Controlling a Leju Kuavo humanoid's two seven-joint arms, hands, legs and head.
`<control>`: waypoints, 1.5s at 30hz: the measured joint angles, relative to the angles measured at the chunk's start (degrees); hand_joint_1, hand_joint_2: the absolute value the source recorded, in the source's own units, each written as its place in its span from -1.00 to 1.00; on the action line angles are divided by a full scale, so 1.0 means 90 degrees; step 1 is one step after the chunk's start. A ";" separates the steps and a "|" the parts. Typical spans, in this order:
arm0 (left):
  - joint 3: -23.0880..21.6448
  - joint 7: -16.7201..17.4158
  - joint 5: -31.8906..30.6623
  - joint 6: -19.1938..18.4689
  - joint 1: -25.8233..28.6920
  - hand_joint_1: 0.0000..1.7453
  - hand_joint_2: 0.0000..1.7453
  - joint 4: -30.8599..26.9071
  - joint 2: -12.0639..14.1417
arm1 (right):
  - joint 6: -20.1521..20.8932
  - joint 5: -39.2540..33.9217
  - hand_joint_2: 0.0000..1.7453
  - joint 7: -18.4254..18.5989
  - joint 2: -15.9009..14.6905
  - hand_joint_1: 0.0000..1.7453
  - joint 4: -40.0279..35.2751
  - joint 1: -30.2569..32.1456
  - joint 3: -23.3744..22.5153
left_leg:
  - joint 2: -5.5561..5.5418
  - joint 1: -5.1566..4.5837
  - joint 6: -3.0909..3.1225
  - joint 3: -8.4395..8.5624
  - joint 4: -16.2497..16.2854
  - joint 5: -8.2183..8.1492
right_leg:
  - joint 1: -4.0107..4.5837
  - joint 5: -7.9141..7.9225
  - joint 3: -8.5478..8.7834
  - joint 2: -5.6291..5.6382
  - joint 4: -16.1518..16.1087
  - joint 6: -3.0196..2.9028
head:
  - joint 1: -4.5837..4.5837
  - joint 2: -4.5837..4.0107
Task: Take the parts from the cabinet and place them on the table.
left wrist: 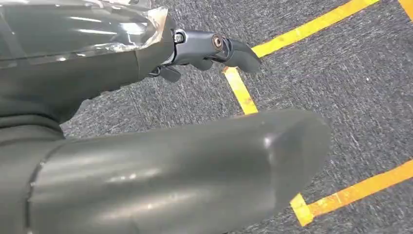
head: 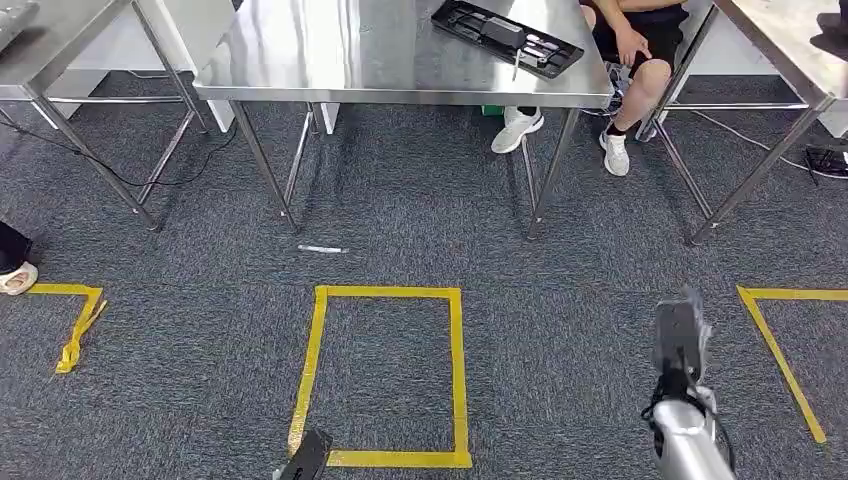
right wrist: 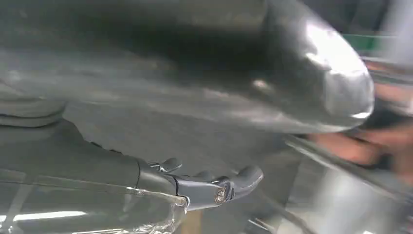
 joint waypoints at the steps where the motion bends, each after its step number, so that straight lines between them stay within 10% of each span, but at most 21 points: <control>1: -0.0007 0.0027 -0.0017 0.0000 0.0000 -1.00 -1.00 0.0000 0.0000 | 0.0010 -0.0097 -1.00 0.0007 0.0110 -1.00 0.0284 0.0102 -0.0036 | 0.0000 0.0000 -0.0001 -0.0004 0.0000 0.0000 | 0.0000 0.0000 -0.0007 0.0000 0.0000 0.0000 | -0.0005 0.0000; 10: -0.0102 0.0238 -0.0231 -0.0010 -0.0016 -1.00 -1.00 0.0000 -0.0010 | 0.0350 -0.0291 -1.00 0.0650 0.1001 -1.00 0.2300 0.1002 -0.0204 | 0.0001 -0.0003 -0.0009 -0.0021 0.0000 -0.0005 | -0.0001 -0.0003 -0.0025 0.0000 -0.0001 -0.0003 | -0.0002 0.0000; 21: -0.0136 0.0241 -0.0265 -0.0005 -0.0010 -1.00 -1.00 0.0000 0.0000 | 0.0568 -0.0250 -1.00 0.1047 0.1225 -1.00 0.2964 0.1201 -0.0201 | 0.0003 -0.0006 -0.0020 -0.0022 0.0003 0.0004 | -0.0007 0.0000 -0.0029 0.0003 -0.0004 -0.0006 | 0.0000 0.0000; 25: -0.0141 0.0241 -0.0292 0.0015 0.0022 -1.00 -1.00 -0.0002 0.0002 | 0.0600 -0.0283 -1.00 0.1059 0.1266 -1.00 0.3085 0.1343 -0.0197 | 0.0062 0.0062 0.0108 0.0165 -0.0297 0.0134 | -0.0047 0.0030 0.0090 0.0012 -0.0082 0.0061 | 0.0007 0.0000; 28: -0.0148 0.0243 -0.0313 0.0010 0.0025 -1.00 -1.00 -0.0002 0.0002 | 0.0612 -0.0330 -1.00 0.0952 0.1288 -1.00 0.3180 0.1394 -0.0194 | 0.0189 0.0097 0.0144 0.0200 -0.0422 0.0181 | -0.0062 -0.0645 -0.0498 0.0032 0.1075 0.0008 | 0.0036 0.0000; 30: -0.0151 0.0246 -0.0311 0.0010 0.0040 -1.00 -1.00 -0.0002 -0.0007 | 0.0617 -0.0330 -1.00 0.0877 0.1281 -1.00 0.3219 0.1435 -0.0194 | 0.0270 0.0120 0.0102 0.0155 -0.0416 0.0198 | -0.0141 -0.0884 -0.0828 0.0027 0.1774 0.0095 | 0.0031 0.0000; 33: -0.0151 0.0246 -0.0299 0.0017 0.0045 -1.00 -1.00 -0.0002 -0.0007 | 0.0651 -0.0308 -1.00 0.0845 0.1271 -1.00 0.3251 0.1465 -0.0194 | 0.0412 0.0271 -0.0081 0.0046 -0.0317 0.0213 | -0.0309 -0.0447 -0.0252 -0.0059 0.0737 0.0471 | 0.0034 0.0000; 34: -0.0151 0.0238 -0.0282 0.0019 0.0044 -1.00 -1.00 -0.0002 -0.0005 | 0.0680 -0.0296 -1.00 0.0838 0.1276 -1.00 0.3251 0.1440 -0.0194 | 0.0461 0.0319 -0.0194 -0.0030 -0.0160 0.0177 | -0.0391 -0.0238 0.0100 -0.0290 0.0035 0.0638 | 0.0041 0.0000; 35: -0.0148 0.0233 -0.0274 0.0034 0.0055 -1.00 -1.00 -0.0002 0.0044 | 0.0704 -0.0291 -1.00 0.0835 0.1371 -1.00 0.3251 0.1397 -0.0177 | 0.0499 0.0255 -0.0287 -0.0045 -0.0041 0.0114 | -0.0372 -0.0165 0.0013 -0.0605 0.0107 0.0649 | 0.0073 0.0000; 37: -0.0151 0.0224 -0.0265 0.0048 0.0084 -1.00 -1.00 -0.0002 0.0039 | 0.0728 -0.0286 -1.00 0.0816 0.1354 -1.00 0.3253 0.1377 -0.0172 | 0.0638 0.0306 -0.0396 0.0020 0.0024 0.0011 | -0.0340 -0.0145 -0.0044 -0.0430 0.0191 0.0322 | 0.0005 0.0000; 40: -0.0155 0.0219 -0.0265 0.0056 0.0081 -1.00 -1.00 -0.0002 0.0005 | 0.0729 -0.0286 -1.00 0.0816 0.1302 -1.00 0.3260 0.1394 -0.0170 | 0.0726 0.0412 -0.0536 0.0132 -0.0067 0.0046 | -0.0278 -0.0078 -0.0068 -0.0228 0.0222 0.0111 | -0.0051 0.0000; 42: -0.0155 0.0216 -0.0265 0.0058 0.0083 -1.00 -1.00 -0.0002 0.0022 | 0.0726 -0.0289 -1.00 0.0816 0.1322 -1.00 0.3263 0.1383 -0.0167 | 0.0224 0.0386 -0.0487 -0.0122 0.0578 -0.0627 | -0.0294 -0.0005 -0.0091 -0.0107 0.0223 0.0000 | -0.0073 0.0000; 45: -0.0158 0.0216 -0.0262 0.0058 0.0136 -1.00 -1.00 0.0000 0.0027 | 0.0729 -0.0286 -1.00 0.0813 0.1346 -1.00 0.3263 0.1382 -0.0163 | -0.0019 0.0268 -0.0353 -0.0722 0.2180 -0.1389 | -0.0197 0.0057 -0.0195 0.0123 0.0226 -0.0096 | -0.0083 0.0000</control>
